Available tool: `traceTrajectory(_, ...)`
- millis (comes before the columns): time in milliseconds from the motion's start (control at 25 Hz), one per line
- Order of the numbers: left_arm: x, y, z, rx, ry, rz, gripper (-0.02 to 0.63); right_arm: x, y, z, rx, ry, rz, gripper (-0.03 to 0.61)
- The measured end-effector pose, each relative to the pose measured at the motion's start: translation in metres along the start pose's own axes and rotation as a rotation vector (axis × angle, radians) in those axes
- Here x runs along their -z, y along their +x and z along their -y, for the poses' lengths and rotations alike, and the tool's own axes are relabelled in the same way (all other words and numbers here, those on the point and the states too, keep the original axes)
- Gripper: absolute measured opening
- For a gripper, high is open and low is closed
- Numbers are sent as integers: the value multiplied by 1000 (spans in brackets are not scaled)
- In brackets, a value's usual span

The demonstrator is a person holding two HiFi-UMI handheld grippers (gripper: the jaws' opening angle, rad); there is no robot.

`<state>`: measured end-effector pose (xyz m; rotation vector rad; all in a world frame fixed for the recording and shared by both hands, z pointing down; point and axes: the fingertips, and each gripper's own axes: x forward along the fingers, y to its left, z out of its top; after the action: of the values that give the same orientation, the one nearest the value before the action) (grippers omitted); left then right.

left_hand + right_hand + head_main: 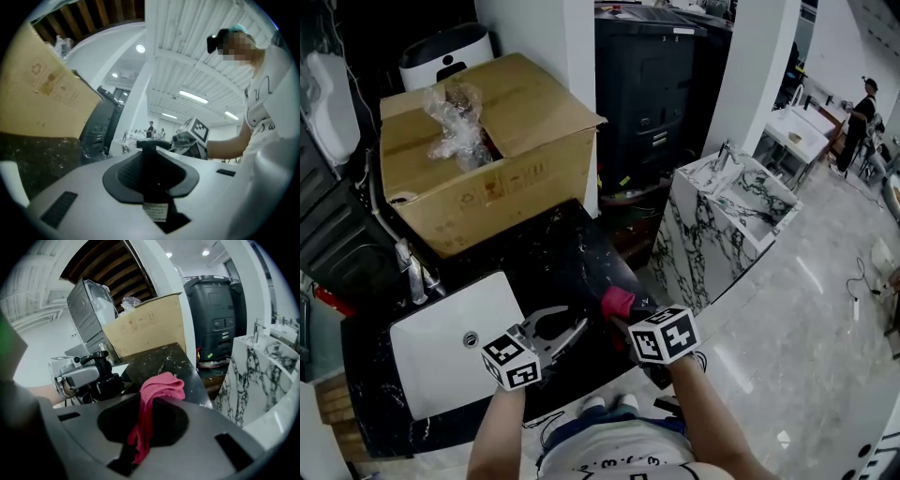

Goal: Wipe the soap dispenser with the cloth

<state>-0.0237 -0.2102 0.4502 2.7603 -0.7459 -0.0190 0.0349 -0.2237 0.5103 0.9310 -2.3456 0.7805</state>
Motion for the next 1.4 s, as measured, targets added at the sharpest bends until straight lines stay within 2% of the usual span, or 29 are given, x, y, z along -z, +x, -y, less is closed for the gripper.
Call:
traceTrajectory(160,3,29,8,18,227,-123,94,-11,-22,13,49,29,97,52)
traceTrajectory(240,5,40,10,80,321,-172,94,-15,-33,23,87,47,142,52)
traceTrajectory(360,7,47,11,219,405,-263,97,-13,-44,34,115,67,162,52)
traceTrajectory(400,6,46,9,246,427,-294,100,-11,-46,36,119,73,162,52)
traceTrajectory(480,3,41,-2,250,451,-330,123,-8,-50,40,124,90,164,52)
traceTrajectory(560,-1,36,-14,213,443,-331,179,-8,-51,41,125,100,168,52)
traceTrajectory(720,-7,21,-35,78,381,-261,222,-12,-51,40,120,95,174,52)
traceTrajectory(840,-10,4,-46,-50,289,-162,216,-15,-49,38,113,95,182,52)
traceTrajectory(920,-9,-3,-45,-111,241,-117,186,-17,-48,36,104,99,188,52)
traceTrajectory(1120,-2,-9,-32,-247,223,-63,208,-21,-40,31,79,107,191,52)
traceTrajectory(1400,1,8,-28,-532,214,-66,230,-27,-40,31,80,127,214,52)
